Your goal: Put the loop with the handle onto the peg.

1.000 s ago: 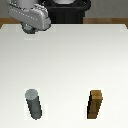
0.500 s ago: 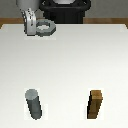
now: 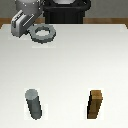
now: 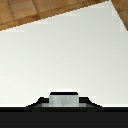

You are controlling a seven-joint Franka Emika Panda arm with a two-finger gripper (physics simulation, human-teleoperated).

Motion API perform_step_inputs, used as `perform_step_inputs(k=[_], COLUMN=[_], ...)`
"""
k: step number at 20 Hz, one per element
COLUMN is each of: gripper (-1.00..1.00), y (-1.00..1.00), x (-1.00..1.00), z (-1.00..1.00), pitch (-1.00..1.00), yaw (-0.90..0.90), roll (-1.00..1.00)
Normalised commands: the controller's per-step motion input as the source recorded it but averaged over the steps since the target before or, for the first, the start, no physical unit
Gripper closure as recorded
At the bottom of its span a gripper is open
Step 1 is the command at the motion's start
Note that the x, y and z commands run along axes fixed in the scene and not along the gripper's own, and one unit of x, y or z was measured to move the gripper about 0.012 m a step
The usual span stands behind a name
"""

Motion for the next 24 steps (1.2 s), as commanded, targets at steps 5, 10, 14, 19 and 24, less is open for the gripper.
perform_step_inputs(k=[5, 10, 14, 19, 24], gripper=[1.0, 1.0, 1.0, 1.0, 1.0], y=[0.0, 0.0, 0.0, 0.0, 0.0], x=[0.0, 0.0, 0.0, 0.0, 0.0], z=[0.0, 0.0, -0.25, -1.0, 0.2], pitch=[0.0, 0.0, 0.0, 0.0, 0.0], yaw=[-0.75, -0.72, -0.26, 0.0, 0.0], roll=[0.0, 0.0, 0.0, 0.0, 0.0])
